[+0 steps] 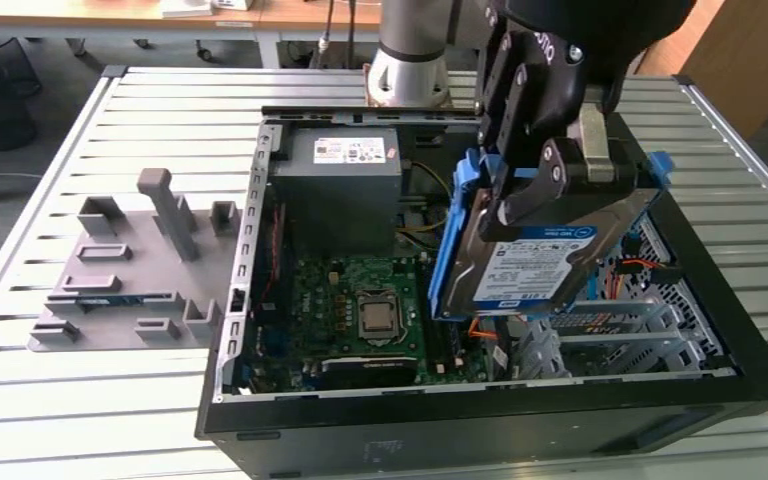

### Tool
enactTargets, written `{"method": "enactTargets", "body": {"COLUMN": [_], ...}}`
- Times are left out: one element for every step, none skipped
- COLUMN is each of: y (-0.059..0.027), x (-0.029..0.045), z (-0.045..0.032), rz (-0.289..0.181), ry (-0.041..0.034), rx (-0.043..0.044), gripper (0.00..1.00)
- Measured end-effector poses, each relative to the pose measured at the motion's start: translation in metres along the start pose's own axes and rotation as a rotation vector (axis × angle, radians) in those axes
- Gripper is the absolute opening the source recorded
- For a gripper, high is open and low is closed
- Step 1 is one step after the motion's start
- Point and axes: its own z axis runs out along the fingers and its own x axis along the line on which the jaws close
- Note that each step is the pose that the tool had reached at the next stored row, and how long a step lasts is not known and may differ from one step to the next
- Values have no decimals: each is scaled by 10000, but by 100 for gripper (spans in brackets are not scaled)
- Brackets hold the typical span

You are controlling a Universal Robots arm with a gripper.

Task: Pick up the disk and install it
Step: 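Insert the disk into the insertion slot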

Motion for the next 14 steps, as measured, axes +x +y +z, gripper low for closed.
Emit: {"method": "enactTargets", "body": {"y": [-17,-37,-58,-79,-99,-120,-142,-165,-189,-217,-241,-264,-287,-311], "x": [1,0,0,-1,-1,-2,-2,-3,-4,-4,-5,-5,-6,-7], "z": [2,4,5,7,9,10,11,12,13,14,16,17,18,19], "rz": [0,0,0,0,1,1,2,2,2,2,2,2,3,3], "ry": [13,25,36,43,48,52,56,61,65,68,69,70,72,73], "rx": [0,0,1,1,1,1,2,2,1,2,2,2,2,2], "gripper": [36,36,36,36,36,36,36,36,36,36,36,36,36,36]}}
